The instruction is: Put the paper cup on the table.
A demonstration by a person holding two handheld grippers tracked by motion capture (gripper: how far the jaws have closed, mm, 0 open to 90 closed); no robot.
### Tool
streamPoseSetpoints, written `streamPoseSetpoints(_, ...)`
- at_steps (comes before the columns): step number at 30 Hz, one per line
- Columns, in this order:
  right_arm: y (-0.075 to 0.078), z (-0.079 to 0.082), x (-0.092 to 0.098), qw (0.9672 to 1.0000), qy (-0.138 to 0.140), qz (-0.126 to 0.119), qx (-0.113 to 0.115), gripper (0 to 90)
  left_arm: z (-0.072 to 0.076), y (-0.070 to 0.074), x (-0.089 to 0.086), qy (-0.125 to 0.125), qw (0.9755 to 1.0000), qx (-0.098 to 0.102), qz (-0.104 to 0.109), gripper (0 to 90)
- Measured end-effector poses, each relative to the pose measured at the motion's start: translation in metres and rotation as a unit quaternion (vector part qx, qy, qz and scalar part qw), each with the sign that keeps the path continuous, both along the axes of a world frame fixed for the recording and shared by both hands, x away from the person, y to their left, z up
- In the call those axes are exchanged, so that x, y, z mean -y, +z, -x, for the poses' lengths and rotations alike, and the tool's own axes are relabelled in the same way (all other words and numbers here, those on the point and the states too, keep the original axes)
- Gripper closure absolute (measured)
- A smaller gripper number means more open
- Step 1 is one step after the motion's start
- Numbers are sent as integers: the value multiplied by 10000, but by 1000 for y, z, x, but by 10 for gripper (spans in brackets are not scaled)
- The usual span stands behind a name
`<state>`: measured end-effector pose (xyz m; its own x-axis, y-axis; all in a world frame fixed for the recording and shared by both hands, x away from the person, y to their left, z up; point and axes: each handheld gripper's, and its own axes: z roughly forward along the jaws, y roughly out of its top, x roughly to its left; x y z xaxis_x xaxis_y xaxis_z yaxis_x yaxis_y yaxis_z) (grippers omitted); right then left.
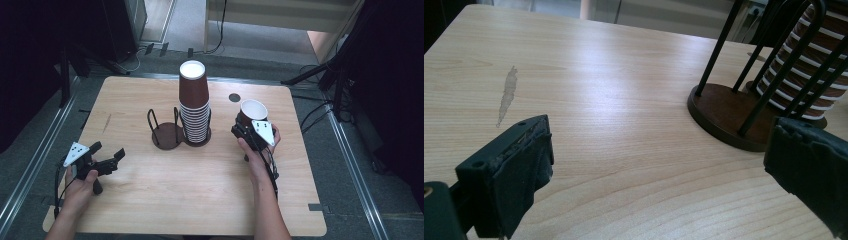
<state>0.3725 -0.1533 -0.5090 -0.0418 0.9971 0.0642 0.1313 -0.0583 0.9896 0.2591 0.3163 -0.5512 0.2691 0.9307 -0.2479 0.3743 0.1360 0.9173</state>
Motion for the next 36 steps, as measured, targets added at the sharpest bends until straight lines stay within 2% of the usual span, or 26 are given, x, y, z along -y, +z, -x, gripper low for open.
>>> streamPoseSetpoints(4, -7, -6, 0, 9999, 55, 131, -11, 134, 0, 0, 0, 4, 10000, -3, 18, 0)
streamPoseSetpoints(13, -17, -14, 7, 9997, -104, 230, -60, 134, 0, 0, 0, -7, 10000, -11, 21, 0)
streamPoseSetpoints(18, -19, -14, 9, 9996, -130, 202, -118, 134, 0, 0, 0, -17, 10000, -15, 1, 0)
streamPoseSetpoints(36, -28, -12, 12, 9990, -98, 341, -284, 131, 0, 0, 0, -10, 10000, -9, 15, 0)
